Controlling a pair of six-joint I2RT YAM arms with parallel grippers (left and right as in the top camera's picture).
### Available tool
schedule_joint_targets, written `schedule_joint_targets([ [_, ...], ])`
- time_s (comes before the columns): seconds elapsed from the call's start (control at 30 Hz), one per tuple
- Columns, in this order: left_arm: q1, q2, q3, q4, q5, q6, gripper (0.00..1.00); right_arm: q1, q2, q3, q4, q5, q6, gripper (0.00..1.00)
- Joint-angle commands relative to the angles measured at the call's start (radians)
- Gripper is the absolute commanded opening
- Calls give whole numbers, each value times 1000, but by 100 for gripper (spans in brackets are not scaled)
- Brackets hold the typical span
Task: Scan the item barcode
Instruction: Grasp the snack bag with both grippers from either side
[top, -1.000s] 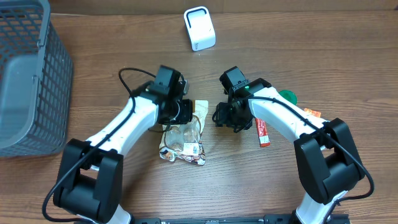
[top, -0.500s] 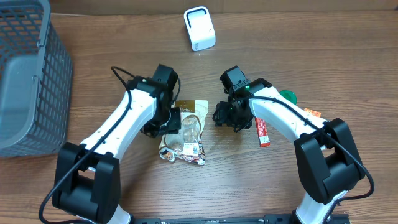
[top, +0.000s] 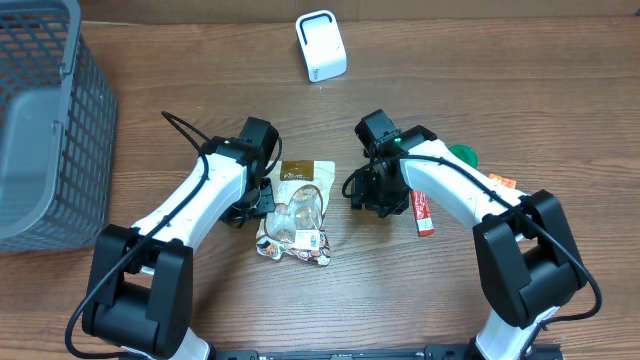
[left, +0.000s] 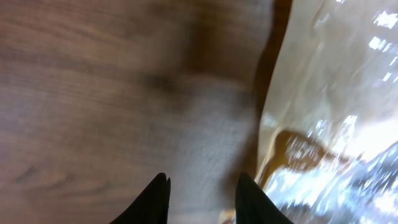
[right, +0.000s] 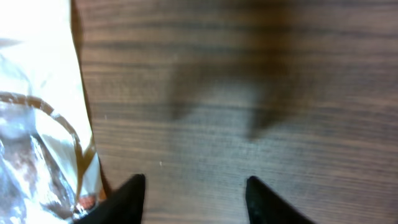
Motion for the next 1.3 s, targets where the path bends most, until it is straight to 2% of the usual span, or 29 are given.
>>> schedule_joint_targets([
  [0.0,5,-7,-10,54,-14,-13,27,40,-4,-10,-10,-24,72,44],
  [0.2,4,-7,-10,185,23,25,27,144,-4,-71,51,-24,198,36],
  [0.4,-1,-5,-10,233,2,24,27,264,-4,-153,169,-59,399,19],
  [0.57,63,-5,-10,232,-14,24,29,368,-4,-156,308,-183,409,19],
  [0.73,130,-5,-8,222,23,27,29,408,-5,-153,360,-193,397,16],
  [0.93,206,-6,64,144,161,69,33,314,-38,-71,217,-192,229,18],
  [1.03,245,-6,129,59,262,93,39,251,-49,-9,179,-170,140,21],
  [1.07,252,-6,146,23,277,95,45,232,-49,5,183,-153,114,21],
  [1.17,260,-6,169,-61,259,95,56,183,-49,10,280,-31,34,23],
  [1.27,258,-6,161,-116,149,73,59,160,-40,3,401,76,34,26],
])
